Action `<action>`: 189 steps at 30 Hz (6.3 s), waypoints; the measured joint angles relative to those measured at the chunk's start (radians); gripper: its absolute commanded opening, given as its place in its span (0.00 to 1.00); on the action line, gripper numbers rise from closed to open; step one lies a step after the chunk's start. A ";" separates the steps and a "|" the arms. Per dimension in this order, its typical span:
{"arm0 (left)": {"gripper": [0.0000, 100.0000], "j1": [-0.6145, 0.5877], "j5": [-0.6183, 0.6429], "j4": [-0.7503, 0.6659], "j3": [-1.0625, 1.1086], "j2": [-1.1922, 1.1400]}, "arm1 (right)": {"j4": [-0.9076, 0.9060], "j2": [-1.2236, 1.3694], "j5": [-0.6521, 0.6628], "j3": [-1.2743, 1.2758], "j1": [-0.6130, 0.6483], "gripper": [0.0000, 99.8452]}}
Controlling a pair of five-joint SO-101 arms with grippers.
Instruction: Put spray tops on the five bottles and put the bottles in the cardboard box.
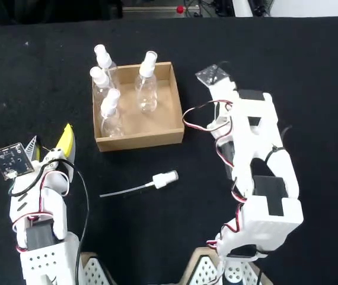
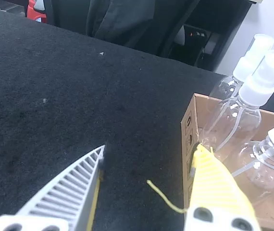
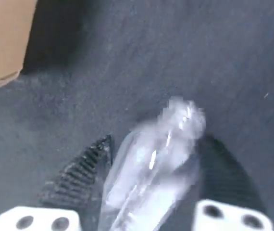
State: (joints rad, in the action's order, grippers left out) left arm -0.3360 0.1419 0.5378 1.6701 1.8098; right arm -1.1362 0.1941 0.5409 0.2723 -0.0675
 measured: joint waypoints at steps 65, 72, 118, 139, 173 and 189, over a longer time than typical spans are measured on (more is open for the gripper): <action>0.27 0.000 0.000 0.000 0.002 0.000 | -0.020 -0.196 0.565 0.230 -0.638 0.33; 0.27 0.000 0.000 0.000 0.002 0.000 | 0.117 -0.173 0.502 0.305 -0.608 0.28; 0.27 0.000 0.000 0.000 0.002 0.000 | -0.074 -0.167 0.640 0.212 -0.695 0.32; 0.27 -0.006 0.000 0.000 0.002 0.000 | 0.149 -0.143 0.741 0.336 -0.695 0.01; 0.27 0.868 -0.603 0.783 -0.793 -0.778 | -0.281 -0.566 0.206 -0.026 -0.643 0.01; 0.27 0.919 -0.601 0.443 -0.931 -1.339 | -0.281 -0.566 0.269 -0.014 -0.732 0.02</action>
State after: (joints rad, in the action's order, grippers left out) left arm 0.5831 -0.4595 0.9812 0.7388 0.4703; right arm -1.4170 -0.3721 0.8094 0.2585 -0.7994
